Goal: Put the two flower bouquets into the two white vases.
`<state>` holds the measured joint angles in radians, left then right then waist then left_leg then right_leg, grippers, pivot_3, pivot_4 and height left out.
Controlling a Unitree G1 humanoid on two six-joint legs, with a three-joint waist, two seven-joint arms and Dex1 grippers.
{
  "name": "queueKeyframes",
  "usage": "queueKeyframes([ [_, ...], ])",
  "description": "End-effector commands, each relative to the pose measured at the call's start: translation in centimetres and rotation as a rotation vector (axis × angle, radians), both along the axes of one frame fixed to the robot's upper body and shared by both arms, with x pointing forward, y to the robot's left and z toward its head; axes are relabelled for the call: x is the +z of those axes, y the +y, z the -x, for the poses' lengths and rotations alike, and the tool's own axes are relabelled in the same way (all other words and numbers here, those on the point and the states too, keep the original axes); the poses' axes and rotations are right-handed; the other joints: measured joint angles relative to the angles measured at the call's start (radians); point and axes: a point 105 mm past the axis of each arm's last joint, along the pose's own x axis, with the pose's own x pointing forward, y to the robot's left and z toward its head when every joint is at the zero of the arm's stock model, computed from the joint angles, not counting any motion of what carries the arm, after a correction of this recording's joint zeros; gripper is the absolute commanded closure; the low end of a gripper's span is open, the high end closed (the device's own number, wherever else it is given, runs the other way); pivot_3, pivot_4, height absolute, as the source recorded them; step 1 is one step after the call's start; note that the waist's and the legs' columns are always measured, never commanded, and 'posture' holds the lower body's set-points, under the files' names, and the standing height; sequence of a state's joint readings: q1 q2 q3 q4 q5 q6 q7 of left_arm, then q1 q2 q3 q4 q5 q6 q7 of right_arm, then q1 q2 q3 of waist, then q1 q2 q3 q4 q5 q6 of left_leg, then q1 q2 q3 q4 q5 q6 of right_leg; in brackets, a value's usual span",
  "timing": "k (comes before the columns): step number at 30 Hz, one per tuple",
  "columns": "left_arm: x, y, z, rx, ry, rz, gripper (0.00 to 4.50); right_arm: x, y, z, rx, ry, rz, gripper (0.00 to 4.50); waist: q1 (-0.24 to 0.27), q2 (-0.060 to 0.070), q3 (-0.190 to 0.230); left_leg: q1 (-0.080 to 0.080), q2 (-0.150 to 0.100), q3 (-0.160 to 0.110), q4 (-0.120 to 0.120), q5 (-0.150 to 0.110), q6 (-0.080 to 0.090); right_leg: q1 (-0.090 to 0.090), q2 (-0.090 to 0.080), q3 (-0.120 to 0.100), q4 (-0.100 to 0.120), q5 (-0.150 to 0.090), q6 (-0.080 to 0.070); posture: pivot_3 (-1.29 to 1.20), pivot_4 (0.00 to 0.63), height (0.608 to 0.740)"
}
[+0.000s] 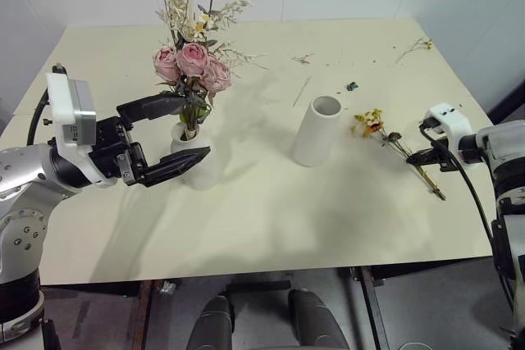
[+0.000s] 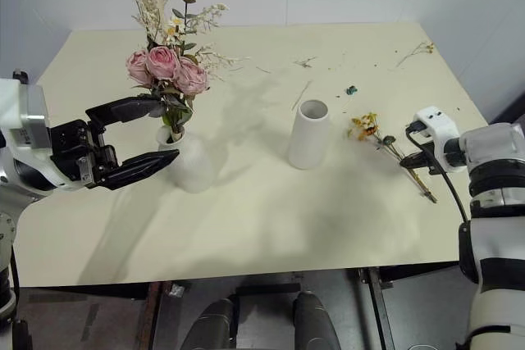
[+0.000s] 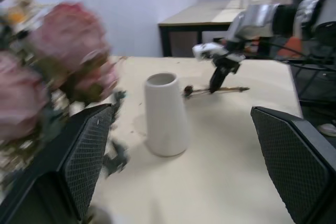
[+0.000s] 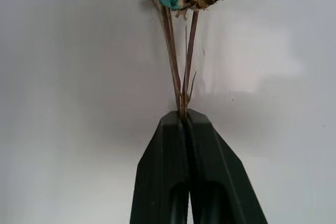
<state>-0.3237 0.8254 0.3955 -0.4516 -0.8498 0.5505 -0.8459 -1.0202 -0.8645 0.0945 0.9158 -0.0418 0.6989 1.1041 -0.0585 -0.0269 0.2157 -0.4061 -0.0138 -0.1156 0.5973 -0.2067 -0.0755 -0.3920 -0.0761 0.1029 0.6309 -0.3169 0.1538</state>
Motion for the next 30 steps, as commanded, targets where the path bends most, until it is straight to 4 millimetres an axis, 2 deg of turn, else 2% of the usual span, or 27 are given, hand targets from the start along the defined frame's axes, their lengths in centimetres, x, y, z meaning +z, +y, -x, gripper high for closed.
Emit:
queueKeyframes([
  [1, 0.2, -0.3, -0.1, -0.024, -0.026, 0.017, 0.0, 2.9, -1.2, 0.2, -0.073, -0.166, -0.077, 4.45, 0.004, 0.0, 0.0, 0.0, 0.0, 0.0, -0.001, 0.0, 0.0, 0.0, 0.0, 0.0, -0.001, 0.0, 0.0, 0.0, 0.15, 0.74],
  [2, -0.1, -0.2, -0.2, -0.034, -0.016, 0.005, 0.0, 3.4, -1.1, -0.2, -0.085, -0.229, -0.077, 4.45, 0.004, 0.0, 0.0, 0.0, 0.0, 0.0, -0.001, 0.0, 0.0, 0.0, 0.0, 0.0, -0.001, 0.0, 0.0, 0.0, 0.15, 0.74],
  [3, -0.1, -0.1, -0.6, -0.032, -0.015, -0.002, 0.0, 5.1, -0.6, -0.8, -0.081, -0.356, -0.104, 4.45, 0.004, 0.0, 0.0, 0.0, 0.0, 0.0, -0.001, 0.0, 0.001, 0.0, 0.0, 0.0, -0.002, 0.0, 0.0, 0.0, 0.15, 0.74],
  [5, 0.4, 0.3, -1.4, -0.022, -0.035, -0.005, 0.0, 10.6, 1.5, -0.9, -0.001, -0.709, -0.197, 4.45, 0.0, 0.0, 0.0, 0.0, 0.0, 0.0, -0.001, 0.0, 0.001, 0.0, 0.0, 0.0, -0.001, 0.0, 0.0, 0.0, 0.15, 0.74],
  [6, 0.9, 0.4, -1.8, -0.016, -0.057, -0.003, 0.0, 14.2, 3.4, 0.1, 0.059, -0.9, -0.29, 4.45, -0.005, 0.0, 0.0, 0.0, 0.0, 0.001, -0.001, 0.0, 0.001, 0.0, 0.001, 0.0, -0.001, 0.0, 0.0, 0.0, 0.15, 0.74],
  [7, 1.4, 0.5, -2.2, -0.012, -0.078, -0.007, 0.0, 16.4, 4.6, 1.1, 0.083, -1.023, -0.354, 4.45, -0.01, 0.001, 0.001, 0.0, 0.001, 0.002, -0.001, 0.0, 0.0, -0.001, 0.002, 0.002, -0.001, 0.001, 0.001, 0.0, 0.15, 0.74],
  [9, 2.0, 0.8, -3.1, 0.006, -0.104, 0.003, 0.0, 18.6, 6.8, 2.4, 0.117, -1.144, -0.444, 4.45, -0.014, 0.002, 0.001, 0.0, 0.003, 0.002, -0.001, 0.0, 0.0, -0.001, 0.004, 0.002, 0.001, 0.001, 0.001, 0.0, 0.15, 0.74],
  [12, 2.3, 0.7, -3.7, -0.004, -0.085, 0.042, 0.0, 20.6, 10.5, 4.4, 0.232, -1.313, -0.519, 4.45, -0.012, 0.001, 0.0, 0.001, 0.004, 0.0, -0.001, 0.0, 0.0, -0.001, 0.005, 0.001, 0.001, 0.001, 0.0, 0.0, 0.15, 0.74],
  [15, 1.7, -0.4, -3.6, -0.048, -0.052, 0.044, 0.0, 21.2, 14.2, 5.3, 0.367, -1.309, -0.662, 4.45, -0.009, 0.001, 0.0, 0.0, 0.004, 0.001, -0.002, 0.0, 0.0, -0.001, 0.004, 0.001, 0.0, 0.001, 0.0, 0.0, 0.15, 0.74],
  [17, 1.4, -1.2, -3.3, -0.073, -0.04, 0.043, 0.0, 20.2, 16.1, 5.1, 0.444, -1.255, -0.687, 4.45, -0.008, 0.001, 0.0, 0.0, 0.004, 0.0, -0.001, 0.0, 0.0, -0.001, 0.004, 0.001, 0.001, 0.001, 0.0, 0.0, 0.15, 0.74],
  [21, 1.0, -1.6, -3.1, -0.08, -0.028, 0.036, 0.0, 17.9, 17.9, 4.2, 0.491, -1.154, -0.672, 4.45, 0.0, 0.001, 0.0, 0.0, 0.005, 0.0, -0.001, 0.0, 0.0, -0.002, 0.005, 0.001, 0.003, 0.001, -0.001, 0.0, 0.15, 0.74],
  [24, 1.1, -1.6, -3.0, -0.075, -0.032, 0.039, 0.0, 15.8, 18.5, 3.4, 0.473, -1.092, -0.664, 4.45, 0.003, 0.001, 0.0, 0.0, 0.005, 0.0, -0.001, 0.0, 0.0, -0.002, 0.005, 0.001, 0.003, 0.001, -0.001, 0.0, 0.15, 0.74],
  [30, 1.3, -1.7, -2.7, -0.068, -0.045, 0.041, 0.0, 12.9, 17.4, 2.4, 0.432, -1.073, -0.604, 4.45, 0.004, 0.001, 0.0, 0.0, 0.005, 0.001, -0.001, 0.0, 0.0, -0.002, 0.005, 0.001, 0.002, 0.001, -0.001, 0.0, 0.15, 0.74],
])
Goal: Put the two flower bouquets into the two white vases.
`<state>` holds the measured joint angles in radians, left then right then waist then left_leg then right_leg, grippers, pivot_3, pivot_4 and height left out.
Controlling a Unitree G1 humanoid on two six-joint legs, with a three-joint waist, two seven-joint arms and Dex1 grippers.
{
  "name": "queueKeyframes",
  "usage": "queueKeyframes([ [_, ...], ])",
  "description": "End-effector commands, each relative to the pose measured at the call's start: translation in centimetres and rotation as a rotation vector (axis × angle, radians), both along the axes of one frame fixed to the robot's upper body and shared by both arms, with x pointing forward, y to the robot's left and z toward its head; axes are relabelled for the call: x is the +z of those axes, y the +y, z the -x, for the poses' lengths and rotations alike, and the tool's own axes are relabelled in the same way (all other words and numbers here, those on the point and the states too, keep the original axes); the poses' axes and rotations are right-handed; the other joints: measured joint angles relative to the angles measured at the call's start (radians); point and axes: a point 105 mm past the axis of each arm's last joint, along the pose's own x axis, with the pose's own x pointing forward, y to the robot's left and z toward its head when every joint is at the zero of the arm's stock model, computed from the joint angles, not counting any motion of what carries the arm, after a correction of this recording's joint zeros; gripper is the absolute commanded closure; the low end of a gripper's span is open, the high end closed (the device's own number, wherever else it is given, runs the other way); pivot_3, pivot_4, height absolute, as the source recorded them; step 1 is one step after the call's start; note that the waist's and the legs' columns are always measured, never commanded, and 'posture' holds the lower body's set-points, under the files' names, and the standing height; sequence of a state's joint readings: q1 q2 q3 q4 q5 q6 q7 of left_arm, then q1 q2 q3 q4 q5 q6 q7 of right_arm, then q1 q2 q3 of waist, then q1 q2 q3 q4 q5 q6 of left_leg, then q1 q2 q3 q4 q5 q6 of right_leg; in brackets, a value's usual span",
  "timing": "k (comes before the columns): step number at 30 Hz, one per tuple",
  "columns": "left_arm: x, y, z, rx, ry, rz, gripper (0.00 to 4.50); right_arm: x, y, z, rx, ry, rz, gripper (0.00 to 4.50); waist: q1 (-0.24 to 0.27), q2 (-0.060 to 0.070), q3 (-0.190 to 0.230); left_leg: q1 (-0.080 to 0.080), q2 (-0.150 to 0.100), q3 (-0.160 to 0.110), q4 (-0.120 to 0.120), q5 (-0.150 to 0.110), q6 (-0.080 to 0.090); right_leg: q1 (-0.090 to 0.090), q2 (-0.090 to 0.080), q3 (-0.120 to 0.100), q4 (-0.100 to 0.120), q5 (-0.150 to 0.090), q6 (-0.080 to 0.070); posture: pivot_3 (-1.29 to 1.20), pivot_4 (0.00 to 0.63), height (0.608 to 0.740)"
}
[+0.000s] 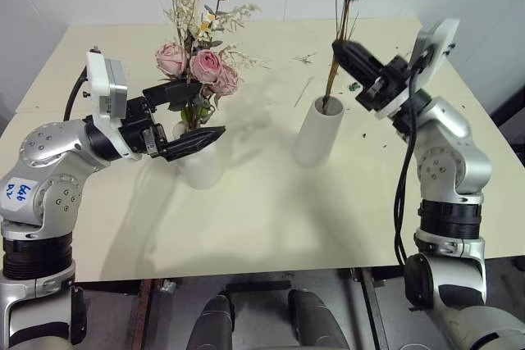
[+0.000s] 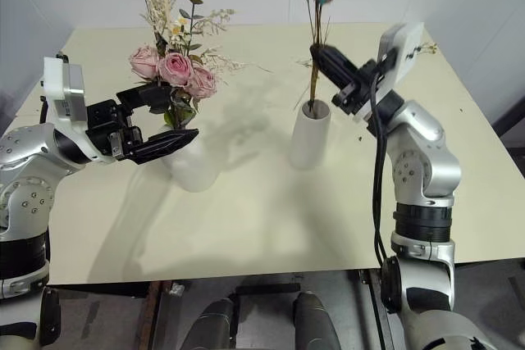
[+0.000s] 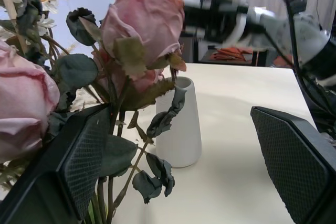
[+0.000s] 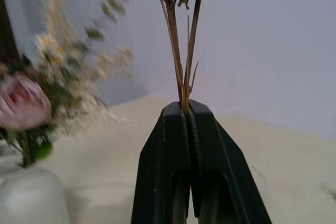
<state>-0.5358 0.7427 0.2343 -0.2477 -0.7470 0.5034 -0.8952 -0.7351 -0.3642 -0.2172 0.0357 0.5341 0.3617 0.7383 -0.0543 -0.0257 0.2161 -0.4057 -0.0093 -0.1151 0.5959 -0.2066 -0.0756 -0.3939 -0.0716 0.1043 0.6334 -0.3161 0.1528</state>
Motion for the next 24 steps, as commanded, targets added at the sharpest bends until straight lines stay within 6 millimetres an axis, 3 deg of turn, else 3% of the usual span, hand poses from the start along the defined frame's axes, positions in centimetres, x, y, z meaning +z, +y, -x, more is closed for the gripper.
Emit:
queueKeyframes([
  [1, 0.9, -0.1, 0.9, -0.005, -0.05, 0.009, 0.0, 0.5, -0.7, 0.3, -0.021, -0.062, 0.0, 4.45, 0.0, 0.0, 0.0, 0.0, 0.0, 0.0, 0.0, 0.0, 0.0, 0.0, 0.0, 0.0, 0.0, 0.0, 0.0, 0.0, 0.15, 0.74],
  [6, 1.2, 0.0, 0.8, 0.002, -0.059, 0.01, 0.0, -1.1, -0.8, 0.1, -0.017, -0.038, -0.032, 4.45, -0.003, 0.0, 0.0, 0.0, 0.001, 0.0, 0.0, 0.0, 0.0, 0.0, 0.001, 0.0, 0.0, 0.0, 0.0, 0.0, 0.15, 0.74],
  [7, 1.2, 0.0, 0.8, 0.003, -0.061, 0.009, 0.0, -1.5, -0.9, 0.1, -0.003, -0.022, -0.053, 4.27, -0.002, 0.0, 0.0, 0.0, 0.001, 0.0, 0.0, 0.0, 0.0, 0.0, 0.002, 0.0, 0.0, 0.0, 0.0, 0.0, 0.15, 0.74],
  [9, 1.5, 0.2, 0.8, 0.003, -0.066, 0.007, 0.0, -1.7, -1.0, 0.5, 0.004, -0.044, -0.064, 3.84, -0.002, 0.0, 0.0, 0.0, 0.002, 0.0, 0.0, 0.0, 0.0, 0.0, 0.002, 0.0, 0.0, 0.0, 0.0, 0.0, 0.15, 0.74],
  [15, 1.5, 0.6, 0.7, 0.006, -0.063, -0.018, 0.0, -1.1, -2.0, 1.0, -0.026, -0.107, -0.02, 1.9, -0.002, 0.0, 0.0, 0.001, 0.002, 0.0, 0.0, 0.0, 0.0, 0.0, 0.003, 0.0, 0.0, 0.0, -0.001, 0.0, 0.15, 0.74],
  [21, 1.1, 1.5, 1.2, -0.018, -0.024, -0.099, 0.0, -0.9, -5.0, 2.3, -0.021, -0.095, 0.137, 0.02, 0.0, 0.0, 0.0, 0.0, 0.002, 0.0, -0.001, 0.0, 0.0, 0.0, 0.003, 0.0, -0.002, 0.0, -0.001, 0.0, 0.15, 0.74],
  [24, -0.5, 3.7, 2.3, -0.026, 0.066, -0.2, 0.0, -1.4, -7.3, 3.9, 0.007, -0.033, 0.297, 0.02, 0.0, 0.0, 0.0, 0.0, 0.002, 0.0, -0.003, 0.0, 0.0, 0.0, 0.003, 0.0, -0.004, 0.0, -0.001, 0.0, 0.15, 0.74],
])
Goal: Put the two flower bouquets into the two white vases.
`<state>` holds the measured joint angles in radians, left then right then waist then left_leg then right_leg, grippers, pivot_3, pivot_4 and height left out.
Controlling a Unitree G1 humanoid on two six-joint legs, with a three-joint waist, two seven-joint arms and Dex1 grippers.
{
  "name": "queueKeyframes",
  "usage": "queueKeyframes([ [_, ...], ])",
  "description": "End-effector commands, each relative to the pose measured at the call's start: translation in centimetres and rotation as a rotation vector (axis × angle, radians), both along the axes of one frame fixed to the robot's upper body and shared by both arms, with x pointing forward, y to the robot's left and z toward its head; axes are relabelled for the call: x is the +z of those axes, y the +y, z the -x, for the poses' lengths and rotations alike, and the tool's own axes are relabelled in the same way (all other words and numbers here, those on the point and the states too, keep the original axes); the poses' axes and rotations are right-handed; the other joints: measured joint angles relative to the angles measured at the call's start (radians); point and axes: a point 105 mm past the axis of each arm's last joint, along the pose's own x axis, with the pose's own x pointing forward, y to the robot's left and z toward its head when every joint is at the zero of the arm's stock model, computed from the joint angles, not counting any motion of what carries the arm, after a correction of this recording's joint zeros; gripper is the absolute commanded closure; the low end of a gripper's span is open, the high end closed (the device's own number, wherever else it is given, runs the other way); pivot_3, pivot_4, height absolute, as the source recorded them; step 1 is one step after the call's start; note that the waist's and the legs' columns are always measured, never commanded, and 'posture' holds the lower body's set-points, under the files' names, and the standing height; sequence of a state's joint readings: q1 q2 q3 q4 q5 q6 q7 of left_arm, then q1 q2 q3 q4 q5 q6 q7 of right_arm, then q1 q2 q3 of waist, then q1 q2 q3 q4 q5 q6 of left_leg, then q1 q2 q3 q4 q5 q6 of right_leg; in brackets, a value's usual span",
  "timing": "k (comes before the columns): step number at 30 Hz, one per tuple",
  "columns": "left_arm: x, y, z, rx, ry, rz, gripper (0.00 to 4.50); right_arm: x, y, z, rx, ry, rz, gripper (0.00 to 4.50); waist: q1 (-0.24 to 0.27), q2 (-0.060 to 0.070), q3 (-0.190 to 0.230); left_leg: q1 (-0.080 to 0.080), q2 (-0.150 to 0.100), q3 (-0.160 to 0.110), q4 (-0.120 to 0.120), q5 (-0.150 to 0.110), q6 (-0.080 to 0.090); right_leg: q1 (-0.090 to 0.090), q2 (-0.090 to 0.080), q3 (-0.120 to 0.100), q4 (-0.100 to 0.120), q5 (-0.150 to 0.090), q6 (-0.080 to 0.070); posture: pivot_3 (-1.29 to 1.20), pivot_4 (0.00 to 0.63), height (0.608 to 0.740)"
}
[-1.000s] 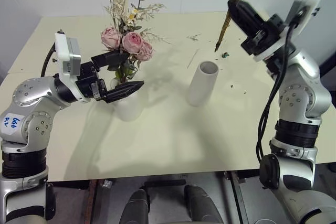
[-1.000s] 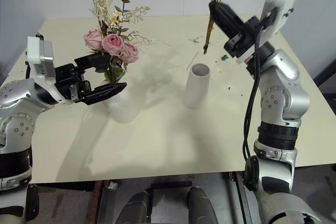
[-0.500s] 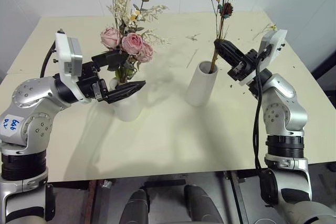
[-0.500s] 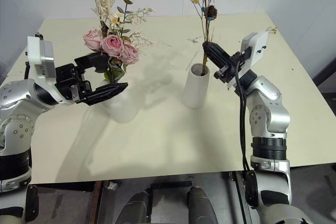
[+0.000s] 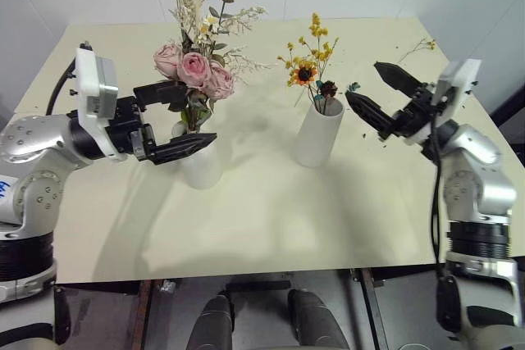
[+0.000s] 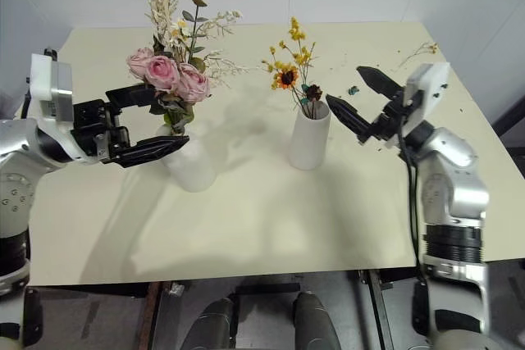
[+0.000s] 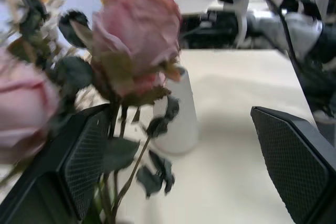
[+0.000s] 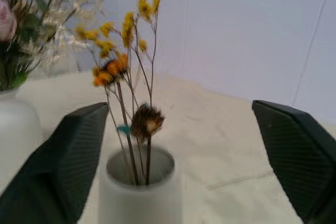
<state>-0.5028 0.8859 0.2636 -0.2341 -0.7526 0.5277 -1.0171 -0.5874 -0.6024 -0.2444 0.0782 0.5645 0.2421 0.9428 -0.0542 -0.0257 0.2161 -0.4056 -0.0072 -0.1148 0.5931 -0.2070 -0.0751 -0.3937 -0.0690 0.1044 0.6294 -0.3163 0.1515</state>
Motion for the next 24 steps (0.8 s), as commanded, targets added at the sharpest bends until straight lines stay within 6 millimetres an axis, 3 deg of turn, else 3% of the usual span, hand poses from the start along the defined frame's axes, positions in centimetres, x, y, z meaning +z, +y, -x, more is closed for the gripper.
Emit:
queueKeyframes([
  [1, -0.5, 2.1, 1.4, -0.009, 0.042, -0.075, 0.0, 1.1, -2.1, 2.2, 0.033, 0.005, 0.111, 0.02, 0.0, 0.0, 0.0, 0.0, 0.0, 0.001, -0.001, -0.001, 0.001, 0.0, 0.0, 0.0, -0.001, -0.001, -0.001, 0.0, 0.15, 0.74],
  [6, -0.9, 5.2, 2.4, 0.066, 0.046, -0.13, 0.0, -1.8, -3.3, 6.1, 0.203, 0.211, 0.3, 0.02, -0.001, 0.0, 0.0, 0.001, 0.003, 0.002, -0.001, -0.002, 0.002, 0.0, 0.002, 0.0, -0.002, -0.002, -0.003, 0.0, 0.15, 0.74],
  [8, -1.2, 6.9, 2.8, 0.136, 0.032, -0.105, 0.0, -2.6, -3.7, 6.9, 0.209, 0.216, 0.355, 0.02, -0.002, 0.0, 0.0, 0.001, 0.004, 0.002, -0.002, -0.002, 0.002, 0.0, 0.002, 0.0, -0.002, -0.002, -0.004, 0.0, 0.15, 0.74],
  [13, -2.6, 7.9, 3.5, 0.189, 0.045, -0.08, 0.0, -1.7, -4.9, 5.1, 0.134, 0.124, 0.392, 0.02, -0.005, 0.001, 0.0, 0.002, 0.004, 0.007, 0.001, -0.003, 0.001, 0.0, 0.002, 0.005, -0.002, -0.001, -0.004, 0.0, 0.15, 0.74],
  [20, -3.3, 7.8, 3.7, 0.177, 0.048, -0.078, 0.0, -0.9, -4.1, 3.8, 0.165, 0.086, 0.424, 0.02, 0.002, 0.001, 0.0, 0.002, 0.004, 0.008, 0.003, -0.003, 0.001, 0.001, 0.002, 0.006, -0.004, -0.006, -0.017, 0.0, 0.15, 0.74],
  [24, -3.5, 7.2, 3.2, 0.166, 0.038, -0.048, 0.0, -1.6, -3.6, 3.6, 0.174, 0.089, 0.43, 0.02, 0.001, 0.001, 0.0, 0.002, 0.005, 0.008, 0.002, -0.003, 0.001, 0.001, 0.003, 0.005, -0.004, 0.001, -0.003, 0.0, 0.15, 0.74],
])
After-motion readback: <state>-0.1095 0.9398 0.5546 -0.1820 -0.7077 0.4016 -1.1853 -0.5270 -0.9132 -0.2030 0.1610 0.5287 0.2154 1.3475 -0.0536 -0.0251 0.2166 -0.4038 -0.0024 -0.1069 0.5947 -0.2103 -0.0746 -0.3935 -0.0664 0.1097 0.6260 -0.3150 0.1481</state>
